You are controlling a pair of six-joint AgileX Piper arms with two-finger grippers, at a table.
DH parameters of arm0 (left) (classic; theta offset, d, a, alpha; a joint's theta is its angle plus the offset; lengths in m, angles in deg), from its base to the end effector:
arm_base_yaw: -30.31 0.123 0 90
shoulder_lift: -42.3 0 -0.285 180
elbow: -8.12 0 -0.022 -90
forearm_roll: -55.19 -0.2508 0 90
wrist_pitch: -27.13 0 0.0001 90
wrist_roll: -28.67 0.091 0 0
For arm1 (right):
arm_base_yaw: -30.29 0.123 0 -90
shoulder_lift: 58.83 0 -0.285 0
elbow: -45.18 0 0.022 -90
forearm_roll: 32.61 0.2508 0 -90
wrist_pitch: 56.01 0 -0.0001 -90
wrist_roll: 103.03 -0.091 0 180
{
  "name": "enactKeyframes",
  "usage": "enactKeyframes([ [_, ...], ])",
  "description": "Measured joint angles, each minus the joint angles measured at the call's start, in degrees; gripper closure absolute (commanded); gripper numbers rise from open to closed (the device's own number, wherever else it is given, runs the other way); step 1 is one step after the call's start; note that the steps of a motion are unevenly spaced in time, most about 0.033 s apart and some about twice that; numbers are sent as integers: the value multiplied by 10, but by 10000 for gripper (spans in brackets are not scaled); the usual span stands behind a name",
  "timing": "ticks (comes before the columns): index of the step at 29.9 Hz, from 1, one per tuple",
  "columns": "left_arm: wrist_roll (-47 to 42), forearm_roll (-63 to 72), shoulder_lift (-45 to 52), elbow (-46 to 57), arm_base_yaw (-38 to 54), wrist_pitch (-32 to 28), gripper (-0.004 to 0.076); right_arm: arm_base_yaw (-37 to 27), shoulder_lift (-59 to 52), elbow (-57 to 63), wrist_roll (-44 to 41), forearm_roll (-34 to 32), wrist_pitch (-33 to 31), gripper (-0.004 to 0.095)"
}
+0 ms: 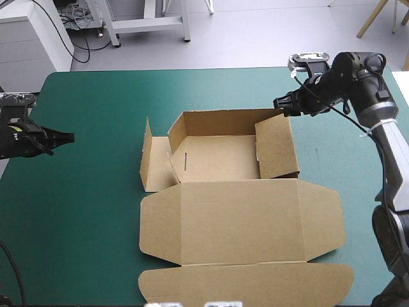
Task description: Fold the box
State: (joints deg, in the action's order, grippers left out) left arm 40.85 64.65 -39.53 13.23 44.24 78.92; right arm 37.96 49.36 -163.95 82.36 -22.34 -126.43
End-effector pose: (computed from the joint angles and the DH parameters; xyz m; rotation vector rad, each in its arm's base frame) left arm 0.2636 0.0533 0.3730 -0.1009 2.4032 0.0071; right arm 0.3715 0.0655 0.3859 -0.2778 2.5875 0.2558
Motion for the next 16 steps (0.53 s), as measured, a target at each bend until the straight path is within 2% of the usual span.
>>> enactKeyframes([
  [8, 60, 108, -14, 0, 0, 0, 730, 0, -13, 48, -26, -1, -1, 423],
  [16, 70, 123, -14, 0, 0, 0, 734, 0, 34, 110, -7, 18, 1, 423],
])
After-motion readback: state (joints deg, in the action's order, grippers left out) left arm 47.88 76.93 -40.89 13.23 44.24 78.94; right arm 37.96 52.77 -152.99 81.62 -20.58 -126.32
